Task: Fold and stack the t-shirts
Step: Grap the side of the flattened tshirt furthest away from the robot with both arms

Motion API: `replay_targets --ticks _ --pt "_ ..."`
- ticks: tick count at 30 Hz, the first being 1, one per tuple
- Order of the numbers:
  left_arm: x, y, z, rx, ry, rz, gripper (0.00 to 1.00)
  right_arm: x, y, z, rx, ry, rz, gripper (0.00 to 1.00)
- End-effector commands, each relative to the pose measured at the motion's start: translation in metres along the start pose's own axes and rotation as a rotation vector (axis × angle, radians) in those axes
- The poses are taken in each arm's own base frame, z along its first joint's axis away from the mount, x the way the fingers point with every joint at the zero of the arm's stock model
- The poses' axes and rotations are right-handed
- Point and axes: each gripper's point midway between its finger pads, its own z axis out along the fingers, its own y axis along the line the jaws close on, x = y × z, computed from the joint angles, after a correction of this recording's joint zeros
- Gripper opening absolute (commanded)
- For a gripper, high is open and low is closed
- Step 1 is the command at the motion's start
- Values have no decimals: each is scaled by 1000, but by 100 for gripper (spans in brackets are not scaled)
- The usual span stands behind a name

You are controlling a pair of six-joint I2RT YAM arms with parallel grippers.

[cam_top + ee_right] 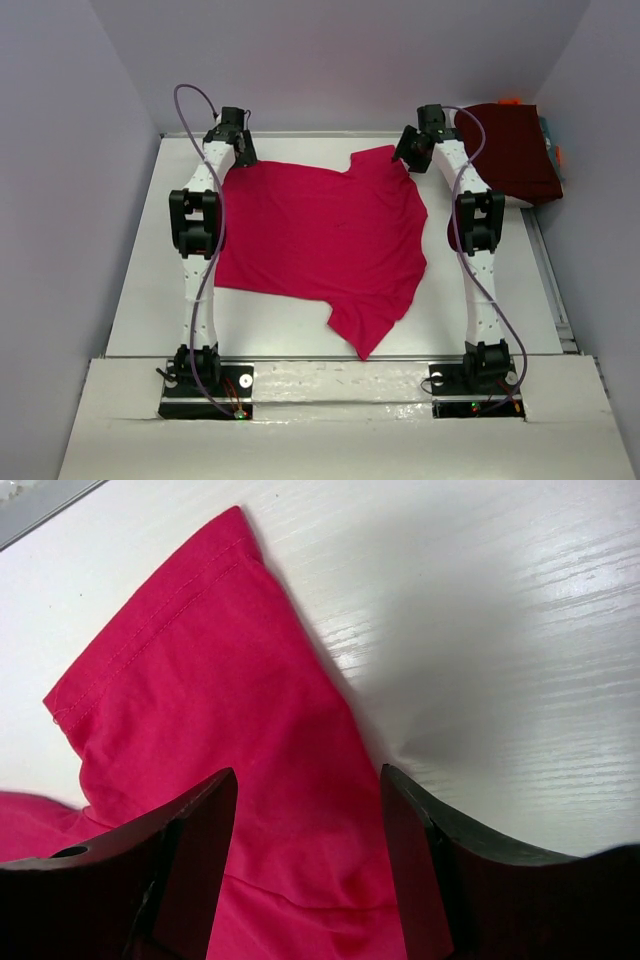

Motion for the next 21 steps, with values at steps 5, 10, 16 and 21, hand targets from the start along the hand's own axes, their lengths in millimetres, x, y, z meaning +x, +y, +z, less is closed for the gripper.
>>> replay_targets --ticks 5,10,16,21 --pt "-18 8 7 -22 -51 -22 92 -20 3 -2 -47 -52 -20 65" --pt "-23 13 10 -26 -67 -35 92 -15 2 3 -49 -39 -24 65" --pt "-33 23 15 -28 -99 -44 92 -18 2 2 -50 -53 -37 65" --pt "-39 16 19 1 -123 -40 93 -17 3 2 -57 -45 -48 65"
